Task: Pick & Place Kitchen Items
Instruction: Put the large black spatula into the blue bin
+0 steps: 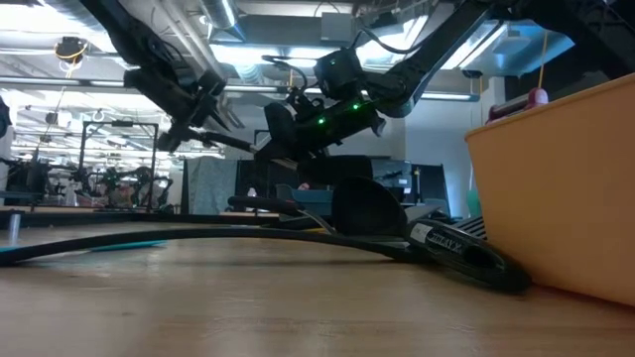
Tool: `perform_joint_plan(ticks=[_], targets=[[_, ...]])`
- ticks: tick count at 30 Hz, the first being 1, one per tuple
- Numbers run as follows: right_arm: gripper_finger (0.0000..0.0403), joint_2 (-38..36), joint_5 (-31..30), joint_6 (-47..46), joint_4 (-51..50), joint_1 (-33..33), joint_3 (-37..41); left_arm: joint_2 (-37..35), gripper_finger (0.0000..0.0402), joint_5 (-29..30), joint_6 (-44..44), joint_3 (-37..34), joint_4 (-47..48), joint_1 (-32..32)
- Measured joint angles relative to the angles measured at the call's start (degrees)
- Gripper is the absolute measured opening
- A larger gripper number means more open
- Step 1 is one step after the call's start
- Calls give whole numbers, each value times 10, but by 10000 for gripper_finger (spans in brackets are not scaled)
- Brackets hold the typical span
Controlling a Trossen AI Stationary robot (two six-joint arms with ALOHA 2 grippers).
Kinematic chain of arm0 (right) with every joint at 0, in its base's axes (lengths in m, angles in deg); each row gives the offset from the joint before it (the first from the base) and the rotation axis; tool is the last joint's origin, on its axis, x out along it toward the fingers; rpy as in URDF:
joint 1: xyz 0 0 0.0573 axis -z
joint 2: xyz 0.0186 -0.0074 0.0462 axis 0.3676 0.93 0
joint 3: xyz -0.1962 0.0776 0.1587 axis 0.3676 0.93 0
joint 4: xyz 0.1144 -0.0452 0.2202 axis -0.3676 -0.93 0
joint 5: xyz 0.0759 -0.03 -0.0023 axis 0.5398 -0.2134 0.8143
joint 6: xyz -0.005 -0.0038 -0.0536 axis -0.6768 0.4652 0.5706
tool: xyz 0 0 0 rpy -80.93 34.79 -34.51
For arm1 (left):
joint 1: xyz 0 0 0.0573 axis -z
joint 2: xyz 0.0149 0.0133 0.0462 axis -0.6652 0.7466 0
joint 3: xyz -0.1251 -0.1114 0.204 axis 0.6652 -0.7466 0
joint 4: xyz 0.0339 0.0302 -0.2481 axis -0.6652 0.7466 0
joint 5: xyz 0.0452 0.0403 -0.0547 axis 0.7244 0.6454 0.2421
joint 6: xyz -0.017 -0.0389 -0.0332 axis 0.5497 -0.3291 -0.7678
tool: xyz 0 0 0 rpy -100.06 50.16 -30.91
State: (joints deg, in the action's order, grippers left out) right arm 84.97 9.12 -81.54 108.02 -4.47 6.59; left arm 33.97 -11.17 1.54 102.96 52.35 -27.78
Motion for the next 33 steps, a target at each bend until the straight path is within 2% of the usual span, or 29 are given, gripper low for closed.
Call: perform_joint_plan(ticks=[15,29,33], targets=[[67,-1,2,13,5,0,0,17,175,-78,1,0,8,20],[65,-1,2,21,4,0,0,22,60,-105,2,-7,5,41],[65,-1,3,27,-1,-1,0,21,58,-114,2,-25,4,41]])
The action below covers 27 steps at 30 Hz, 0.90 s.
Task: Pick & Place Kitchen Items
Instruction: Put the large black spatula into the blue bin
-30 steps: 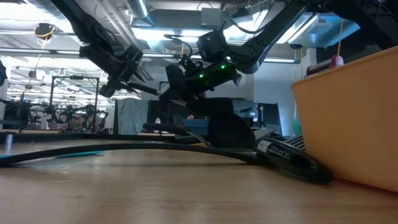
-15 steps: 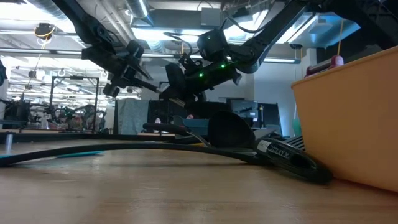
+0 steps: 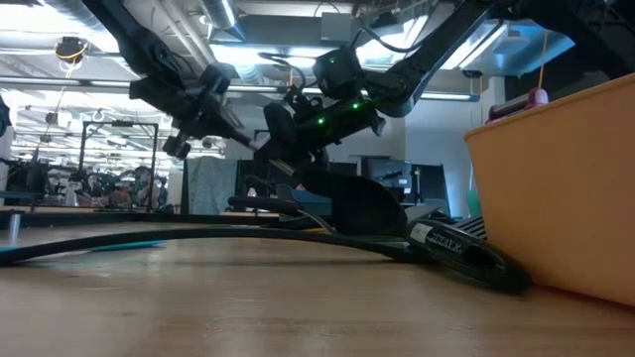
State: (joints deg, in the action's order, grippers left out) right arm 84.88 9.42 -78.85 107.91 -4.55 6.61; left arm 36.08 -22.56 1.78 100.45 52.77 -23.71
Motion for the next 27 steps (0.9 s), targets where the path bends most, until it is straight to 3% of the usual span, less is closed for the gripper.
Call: perform_joint_plan(ticks=[8,18,27], targets=[[71,1,3,5,-2,0,1,-1,58,-14,4,-27,-23,0],[169,0,-14,-15,46,1,-1,-16,58,-7,-47,-29,-99,-14],[210,-23,-86,-16,59,1,-1,-16,58,22,-69,-29,-159,-14]])
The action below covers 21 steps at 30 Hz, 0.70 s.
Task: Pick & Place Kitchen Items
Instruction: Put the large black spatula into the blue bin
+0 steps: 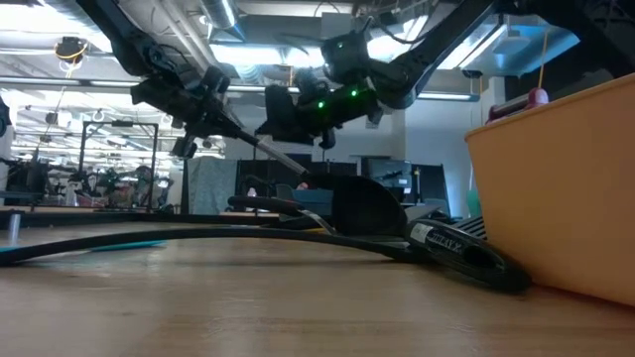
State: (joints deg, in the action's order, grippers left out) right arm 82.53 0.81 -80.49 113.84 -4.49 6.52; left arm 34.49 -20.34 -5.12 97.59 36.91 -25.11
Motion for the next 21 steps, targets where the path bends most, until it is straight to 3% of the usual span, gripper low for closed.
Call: perform_joint_plan(ticks=[6,11,21], targets=[[215,-36,-51,7,-3,0,0,0,58,21,-47,0,-66,0],[215,-74,-52,6,-9,0,0,0,57,45,-54,0,-80,0],[216,-173,-52,-82,-35,-6,0,0,57,136,-16,0,-91,24]])
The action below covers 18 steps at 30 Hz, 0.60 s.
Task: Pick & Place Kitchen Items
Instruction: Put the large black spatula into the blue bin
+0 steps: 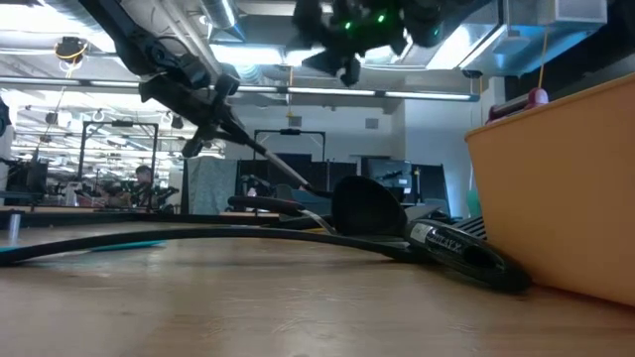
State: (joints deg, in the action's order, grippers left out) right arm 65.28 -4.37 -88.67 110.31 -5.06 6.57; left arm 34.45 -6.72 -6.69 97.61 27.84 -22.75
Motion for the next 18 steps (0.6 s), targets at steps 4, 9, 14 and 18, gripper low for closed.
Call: perform_joint_plan(ticks=[4,9,14,18], targets=[[216,-33,2,-9,-8,-13,0,1,57,28,13,0,-1,4],[216,-53,2,-9,-37,-31,0,4,57,47,22,0,-7,16],[216,-54,2,-36,-85,-37,0,9,57,61,14,1,-40,32],[216,-54,1,-50,-109,-43,0,28,57,61,1,1,-44,51]])
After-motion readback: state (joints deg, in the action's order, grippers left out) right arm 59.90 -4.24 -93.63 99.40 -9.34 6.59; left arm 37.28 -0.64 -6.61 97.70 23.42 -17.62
